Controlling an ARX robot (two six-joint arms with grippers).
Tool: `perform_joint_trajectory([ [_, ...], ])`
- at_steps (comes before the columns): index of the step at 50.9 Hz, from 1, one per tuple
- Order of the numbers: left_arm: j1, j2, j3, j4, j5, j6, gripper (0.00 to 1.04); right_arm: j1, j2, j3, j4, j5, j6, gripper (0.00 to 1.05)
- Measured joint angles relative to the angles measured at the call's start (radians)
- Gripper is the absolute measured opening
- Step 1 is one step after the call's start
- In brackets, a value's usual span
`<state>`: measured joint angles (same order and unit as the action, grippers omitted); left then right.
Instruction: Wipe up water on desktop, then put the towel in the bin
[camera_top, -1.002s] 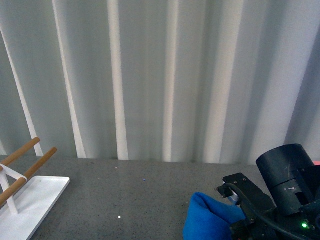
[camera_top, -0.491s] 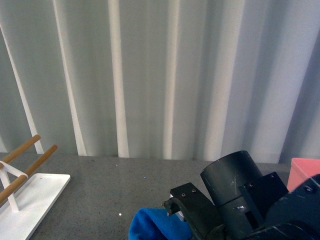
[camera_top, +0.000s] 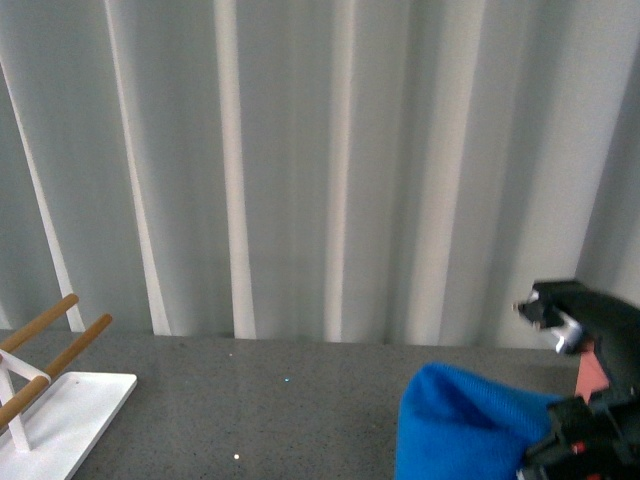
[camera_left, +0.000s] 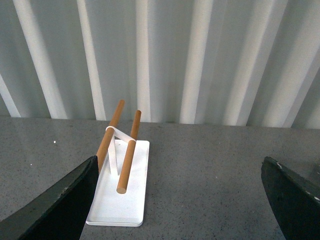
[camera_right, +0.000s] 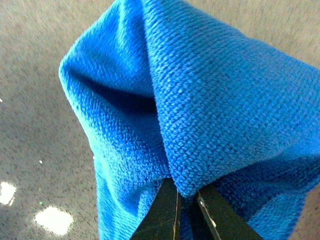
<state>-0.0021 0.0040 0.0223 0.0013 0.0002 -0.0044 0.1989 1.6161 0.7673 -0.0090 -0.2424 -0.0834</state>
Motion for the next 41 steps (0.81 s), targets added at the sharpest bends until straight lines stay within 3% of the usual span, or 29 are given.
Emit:
perform_joint_trajectory([
  [12,0.000,0.000,0.000,0.000,0.000,0.000,0.98,-0.003,-0.095,0.163,-0.117,0.013,-0.025,0.03],
  [18,0.000,0.000,0.000,0.000,0.000,0.000,0.98,-0.023,-0.131,0.250,-0.171,0.069,-0.026,0.03],
  [31,0.000,0.000,0.000,0.000,0.000,0.000,0.98,-0.157,-0.180,0.442,-0.326,0.397,-0.061,0.03],
  [41,0.000,0.000,0.000,0.000,0.000,0.000,0.98,-0.322,-0.220,0.447,-0.401,0.488,-0.104,0.03],
])
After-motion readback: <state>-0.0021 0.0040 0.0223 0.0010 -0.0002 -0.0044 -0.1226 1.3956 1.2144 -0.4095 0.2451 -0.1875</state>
